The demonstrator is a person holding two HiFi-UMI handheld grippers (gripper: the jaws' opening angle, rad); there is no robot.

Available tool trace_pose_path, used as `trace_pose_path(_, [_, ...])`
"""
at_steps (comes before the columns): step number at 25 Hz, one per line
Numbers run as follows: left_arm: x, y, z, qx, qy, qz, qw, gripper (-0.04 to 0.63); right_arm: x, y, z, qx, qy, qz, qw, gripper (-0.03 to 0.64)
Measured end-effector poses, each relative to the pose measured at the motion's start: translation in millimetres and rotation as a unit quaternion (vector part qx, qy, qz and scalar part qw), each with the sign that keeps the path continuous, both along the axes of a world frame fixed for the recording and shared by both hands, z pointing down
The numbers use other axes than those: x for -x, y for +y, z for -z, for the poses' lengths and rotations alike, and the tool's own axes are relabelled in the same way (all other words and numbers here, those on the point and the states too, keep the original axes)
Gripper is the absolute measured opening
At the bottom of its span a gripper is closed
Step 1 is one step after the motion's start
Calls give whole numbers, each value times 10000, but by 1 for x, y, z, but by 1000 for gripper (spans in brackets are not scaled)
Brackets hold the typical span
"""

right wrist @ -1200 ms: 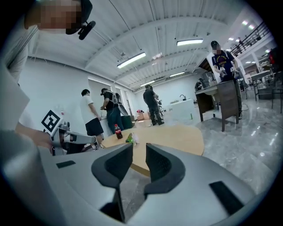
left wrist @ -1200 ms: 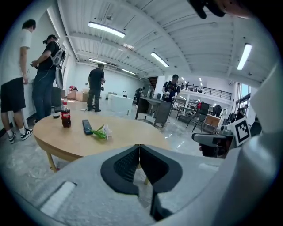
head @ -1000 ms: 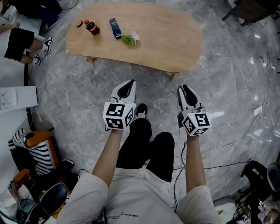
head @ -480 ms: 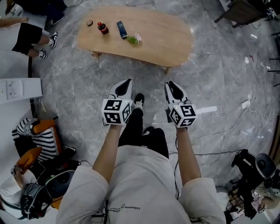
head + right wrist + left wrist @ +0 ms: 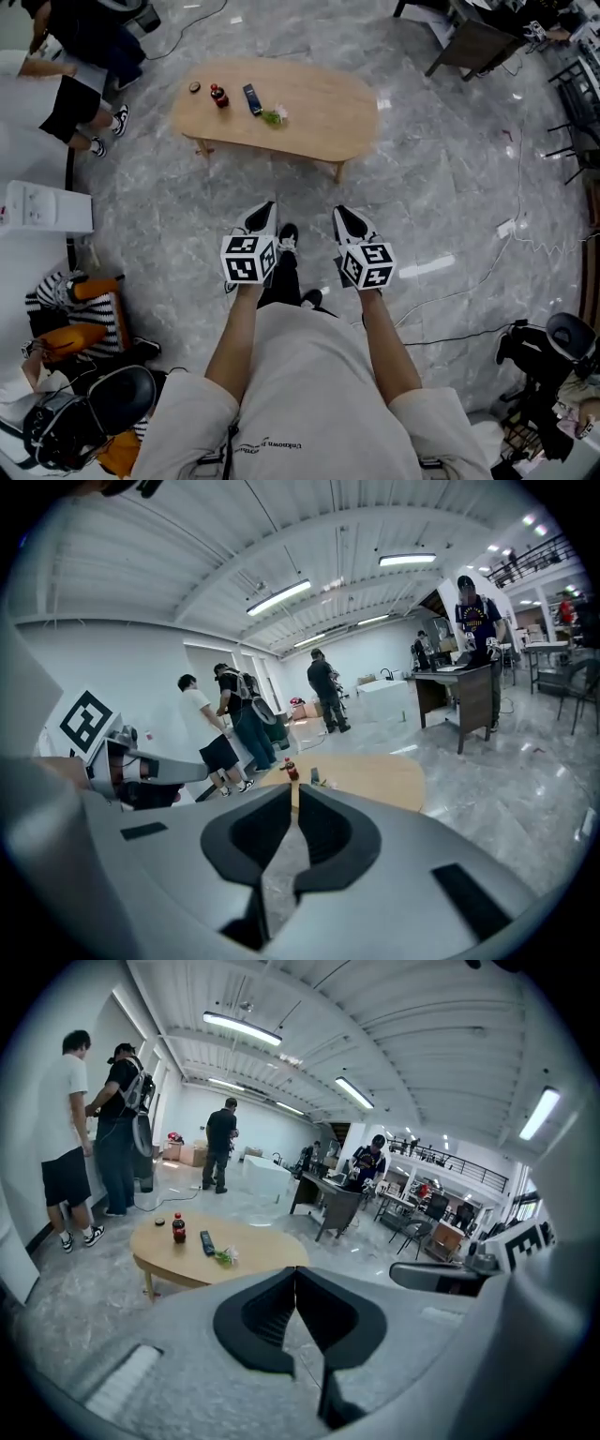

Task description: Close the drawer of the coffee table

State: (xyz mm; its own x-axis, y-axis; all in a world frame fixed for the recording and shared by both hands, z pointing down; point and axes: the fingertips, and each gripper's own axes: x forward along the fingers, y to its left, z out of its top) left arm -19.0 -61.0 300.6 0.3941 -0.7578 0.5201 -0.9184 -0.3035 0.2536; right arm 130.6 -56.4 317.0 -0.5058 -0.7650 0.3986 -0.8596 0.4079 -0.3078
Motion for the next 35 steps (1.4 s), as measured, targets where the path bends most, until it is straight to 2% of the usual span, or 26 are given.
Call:
trace_pose_path(6, [-6, 35, 24, -237, -294, -57, 9993, 9, 2, 32, 18, -113, -52, -26, 9999, 24])
trace_pose_path(8, [-3, 47, 29, -287, -386, -102, 9988, 9, 6, 45, 15, 3, -336, -158, 9993, 21])
trace_pose_path(11, [0, 66, 33, -379, -256, -221, 9987, 9, 14, 68, 5, 230, -831, -460, 9952, 17])
trace_pose_path(12, [-1, 72, 34, -430, -189, -283, 9985, 9, 14, 76, 2, 247, -798, -501, 9952, 17])
trace_pose_path(16, [-19, 86, 33, -548, -120, -664, 9962, 9, 15, 99, -7, 96, -137, -324, 9993, 17])
trace_pose_path(22, [-26, 105, 35, -637, -139, -728, 9952, 9, 1, 121, 3, -124, -45, -422, 9990, 15])
trace_pose_path(29, [-38, 120, 34, -684, -98, -753, 9948, 9, -18, 139, 12, -405, 298, -438, 9978, 15])
trace_pose_path(35, [-38, 121, 35, -716, -87, -783, 9943, 9, -10, 143, 15, -461, 337, -334, 9978, 15])
